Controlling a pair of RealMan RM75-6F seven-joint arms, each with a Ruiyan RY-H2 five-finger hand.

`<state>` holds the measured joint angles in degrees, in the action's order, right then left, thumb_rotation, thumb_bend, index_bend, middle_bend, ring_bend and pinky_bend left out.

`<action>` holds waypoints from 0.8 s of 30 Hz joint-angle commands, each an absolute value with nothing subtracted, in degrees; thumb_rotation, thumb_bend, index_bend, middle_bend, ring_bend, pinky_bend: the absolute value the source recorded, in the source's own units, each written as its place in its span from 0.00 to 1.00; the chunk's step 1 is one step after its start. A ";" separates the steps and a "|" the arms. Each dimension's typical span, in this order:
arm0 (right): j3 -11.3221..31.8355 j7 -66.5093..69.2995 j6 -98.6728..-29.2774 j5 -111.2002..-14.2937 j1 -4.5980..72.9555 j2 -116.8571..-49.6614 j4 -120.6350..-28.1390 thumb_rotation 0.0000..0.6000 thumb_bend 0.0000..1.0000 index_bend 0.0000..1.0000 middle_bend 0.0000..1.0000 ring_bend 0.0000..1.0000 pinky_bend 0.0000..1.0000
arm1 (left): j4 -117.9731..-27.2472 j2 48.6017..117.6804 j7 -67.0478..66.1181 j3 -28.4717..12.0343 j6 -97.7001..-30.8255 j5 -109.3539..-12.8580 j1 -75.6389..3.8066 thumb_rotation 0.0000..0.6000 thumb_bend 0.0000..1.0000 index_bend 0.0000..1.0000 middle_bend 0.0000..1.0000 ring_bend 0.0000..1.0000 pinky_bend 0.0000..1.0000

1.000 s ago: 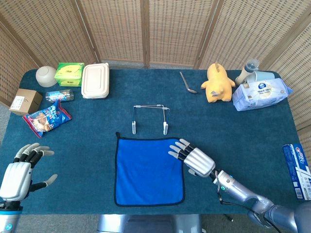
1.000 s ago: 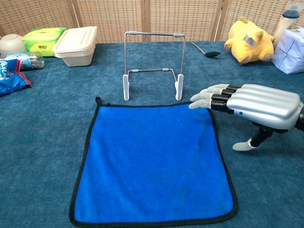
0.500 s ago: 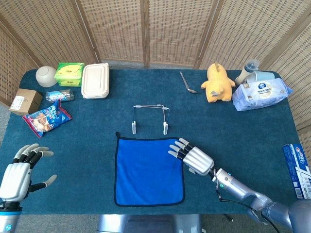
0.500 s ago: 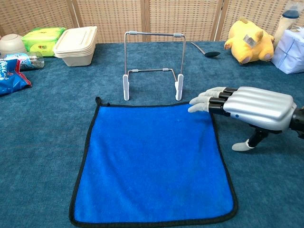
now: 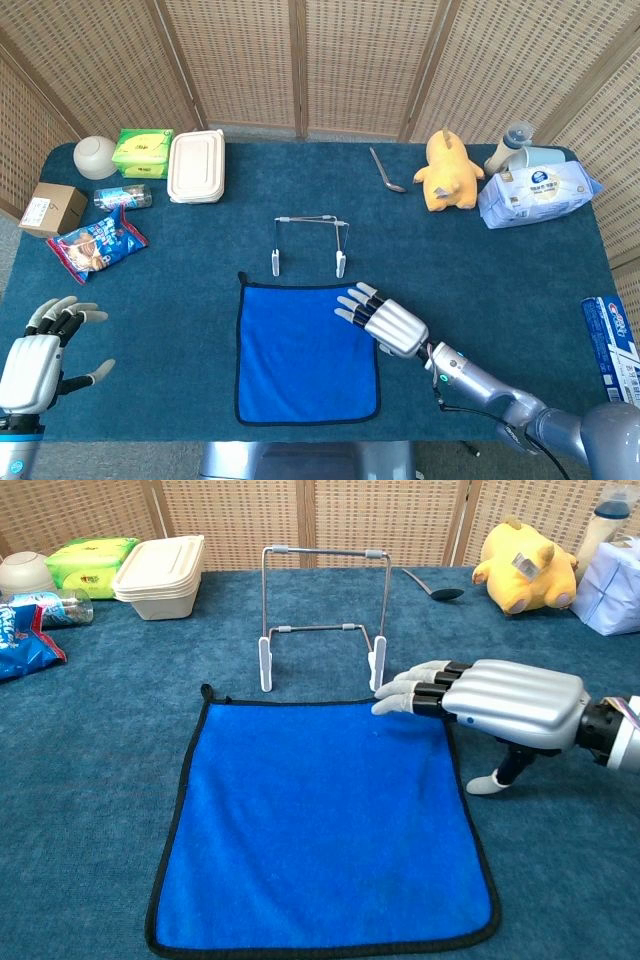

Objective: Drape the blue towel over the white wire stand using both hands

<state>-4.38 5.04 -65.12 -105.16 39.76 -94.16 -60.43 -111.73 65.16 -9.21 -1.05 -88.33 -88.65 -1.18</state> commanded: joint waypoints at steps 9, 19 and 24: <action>-3.61 3.46 -64.00 -104.15 41.42 -95.60 -62.05 1.00 0.15 0.09 0.07 0.00 0.00 | -111.01 65.27 -8.29 -0.98 -88.62 -88.38 -0.97 1.00 0.14 0.35 0.30 0.19 0.11; -2.77 2.29 -63.14 -103.16 42.69 -97.58 -61.92 1.00 0.17 0.10 0.07 0.00 0.00 | -110.22 65.11 -7.04 -0.75 -89.22 -88.39 -0.48 1.00 0.14 0.35 0.30 0.19 0.11; -2.42 1.98 -63.20 -102.62 43.06 -98.64 -61.44 1.00 0.24 0.11 0.06 0.00 0.00 | -109.80 64.96 -6.26 -0.69 -89.43 -88.50 -0.33 1.00 0.14 0.35 0.30 0.19 0.11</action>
